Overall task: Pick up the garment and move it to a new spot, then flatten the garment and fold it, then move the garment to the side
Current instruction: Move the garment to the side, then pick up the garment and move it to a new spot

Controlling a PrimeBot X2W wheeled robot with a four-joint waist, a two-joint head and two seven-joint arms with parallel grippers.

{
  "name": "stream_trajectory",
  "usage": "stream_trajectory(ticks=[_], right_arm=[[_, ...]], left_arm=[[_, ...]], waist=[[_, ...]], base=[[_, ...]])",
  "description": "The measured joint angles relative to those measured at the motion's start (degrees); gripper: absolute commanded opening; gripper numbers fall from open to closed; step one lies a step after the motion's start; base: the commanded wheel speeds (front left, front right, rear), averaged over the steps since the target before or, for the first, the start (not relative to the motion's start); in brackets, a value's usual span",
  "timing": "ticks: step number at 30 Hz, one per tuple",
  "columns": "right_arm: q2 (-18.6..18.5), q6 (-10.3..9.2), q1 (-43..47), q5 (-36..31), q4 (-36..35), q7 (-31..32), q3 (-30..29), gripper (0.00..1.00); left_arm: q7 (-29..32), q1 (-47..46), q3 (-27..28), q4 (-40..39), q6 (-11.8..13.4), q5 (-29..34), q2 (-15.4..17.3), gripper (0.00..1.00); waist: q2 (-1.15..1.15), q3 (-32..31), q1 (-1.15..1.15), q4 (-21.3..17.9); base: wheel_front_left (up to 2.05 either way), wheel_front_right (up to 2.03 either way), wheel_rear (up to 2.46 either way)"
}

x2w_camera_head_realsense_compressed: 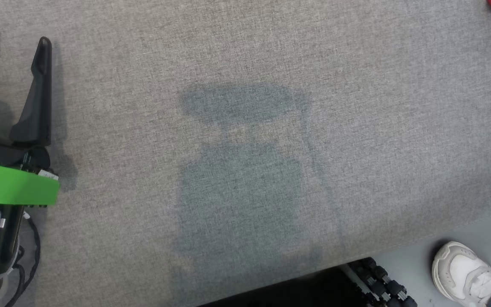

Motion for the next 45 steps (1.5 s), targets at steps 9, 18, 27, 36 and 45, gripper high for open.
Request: stream_trajectory(ticks=[9, 18, 27, 36, 45], right_arm=[[0.7, 0.0, 0.5, -2.7, -4.4, -7.4, 1.8, 1.0], [0.4, 1.18, 5.8, -3.6, -12.0, -12.4, 2.0, 1.0], [2.6, 3.12, 17.5, -1.1, -15.6, -13.2, -0.3, 1.0], [10.5, 4.09, 32.0, -3.2, -17.8, -13.4, 5.3, 1.0], [11.4, 5.82, 36.6, -9.1, -24.4, -13.4, 10.7, 1.0]], left_arm=[[-4.1, 0.2, 0.7, 4.1, 0.0, -0.5, -2.6, 1.0], [-9.2, 3.2, 3.1, 10.2, 0.0, -2.7, -4.5, 1.0], [-14.9, 7.8, 4.6, 18.0, -0.9, -3.1, -5.4, 1.0], [-18.8, 13.6, 4.5, 24.5, -2.4, -3.0, -6.2, 1.0], [-21.3, 17.4, 5.2, 28.4, -2.6, -3.1, -7.9, 1.0]], waist=[[0.0, -3.8, 0.0, 0.6], [0.0, -10.1, 0.0, 1.4], [0.0, -17.0, -0.01, 3.7], [0.0, -24.3, -0.01, 6.5], [0.0, -31.4, -0.01, 9.9]], base=[[0.0, 0.0, 0.0], [0.0, 0.0, 0.0], [0.0, 0.0, 0.0], [0.0, 0.0, 0.0], [0.0, 0.0, 0.0]])
